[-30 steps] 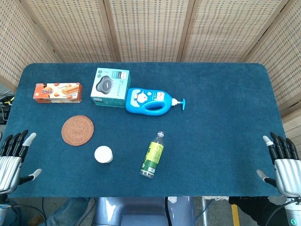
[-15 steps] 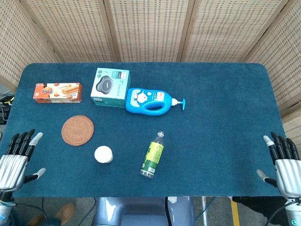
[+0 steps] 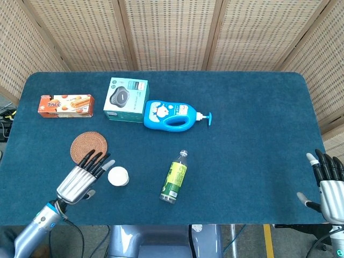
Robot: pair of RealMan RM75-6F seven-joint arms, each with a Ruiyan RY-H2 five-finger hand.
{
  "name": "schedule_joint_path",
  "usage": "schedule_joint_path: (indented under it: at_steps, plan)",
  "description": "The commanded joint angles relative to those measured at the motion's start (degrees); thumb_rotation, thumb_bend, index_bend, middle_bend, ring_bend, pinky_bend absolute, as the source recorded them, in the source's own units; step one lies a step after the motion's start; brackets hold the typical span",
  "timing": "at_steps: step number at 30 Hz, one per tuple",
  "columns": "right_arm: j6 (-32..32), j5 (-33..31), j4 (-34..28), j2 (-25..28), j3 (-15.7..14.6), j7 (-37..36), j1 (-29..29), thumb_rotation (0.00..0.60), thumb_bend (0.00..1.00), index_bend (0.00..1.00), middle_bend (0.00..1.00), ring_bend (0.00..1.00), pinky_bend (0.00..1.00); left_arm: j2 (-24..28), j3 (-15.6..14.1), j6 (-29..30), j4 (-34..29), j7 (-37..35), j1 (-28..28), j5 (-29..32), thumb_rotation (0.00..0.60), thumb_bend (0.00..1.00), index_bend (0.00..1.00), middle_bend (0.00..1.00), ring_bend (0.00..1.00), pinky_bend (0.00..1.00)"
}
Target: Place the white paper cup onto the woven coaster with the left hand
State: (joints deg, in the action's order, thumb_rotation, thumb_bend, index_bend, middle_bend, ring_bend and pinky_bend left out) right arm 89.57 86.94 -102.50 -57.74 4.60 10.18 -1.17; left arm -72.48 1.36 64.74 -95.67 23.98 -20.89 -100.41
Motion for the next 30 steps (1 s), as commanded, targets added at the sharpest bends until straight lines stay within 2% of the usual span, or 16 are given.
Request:
schedule_joint_path:
  at_steps: [1,8,12,14,15,17,19,22,25,30]
  plan:
    - [-0.3,-0.3,0.1,-0.1,0.1,0.2,-0.1,0.600,0.00,0.07,0.00,0.00,0.00,-2.3,0.4,-3.7,1.9,0.1,-3.4,-0.5,0.600,0.00,0.00,0.00,0.00,0.00]
    - [-0.8,-1.2,0.5,-0.3,0.3,0.4,-0.3,0.600,0.00,0.07,0.00,0.00,0.00,-4.9,1.4,-8.1,4.6,2.1,-6.8,2.3,0.600,0.00,0.00,0.00,0.00,0.03]
    - [-1.2,-1.6,0.7,-0.5,0.4,0.7,-0.5,0.600,0.00,0.07,0.00,0.00,0.00,-6.8,1.9,-8.5,5.9,1.0,-8.0,3.5,0.600,0.00,0.00,0.00,0.04,0.19]
    - [-1.4,-1.7,0.8,-0.7,0.4,0.9,-0.6,0.600,0.00,0.07,0.00,0.00,0.00,-7.9,1.9,-8.6,7.1,0.3,-8.5,3.8,0.600,0.00,0.01,0.06,0.12,0.26]
    - [-1.5,-1.8,0.8,-0.7,0.3,1.0,-0.7,0.600,0.00,0.07,0.00,0.00,0.00,-8.3,2.0,-8.6,7.7,0.2,-8.9,3.9,0.600,0.00,0.03,0.12,0.19,0.30]
    - [-1.6,-1.8,0.9,-0.9,0.3,1.2,-0.7,0.600,0.00,0.07,0.00,0.00,0.00,-9.1,2.0,-8.9,8.8,0.2,-9.4,4.3,0.600,0.00,0.10,0.23,0.28,0.34]
    - [-1.6,-1.9,0.9,-0.9,0.3,1.3,-0.8,0.600,0.00,0.07,0.00,0.00,0.00,-9.5,1.9,-9.1,9.5,0.0,-9.9,4.6,0.600,0.00,0.20,0.35,0.38,0.37]
    - [-1.7,-2.1,0.9,-1.0,0.4,1.4,-0.8,0.600,0.00,0.07,0.00,0.00,0.00,-9.9,1.6,-9.5,10.1,-0.8,-10.6,4.8,0.600,0.00,0.30,0.46,0.47,0.39]
    - [-1.8,-2.2,0.9,-1.0,0.4,1.4,-0.8,0.600,0.00,0.07,0.00,0.00,0.00,-10.2,1.4,-9.4,10.3,-2.2,-11.0,4.9,0.600,0.00,0.35,0.50,0.52,0.41]
    - [-1.9,-2.3,1.0,-1.0,0.4,1.3,-0.9,0.600,0.00,0.07,0.00,0.00,0.00,-10.2,1.3,-8.9,10.8,-3.5,-11.3,5.3,0.600,0.00,0.36,0.51,0.52,0.41]
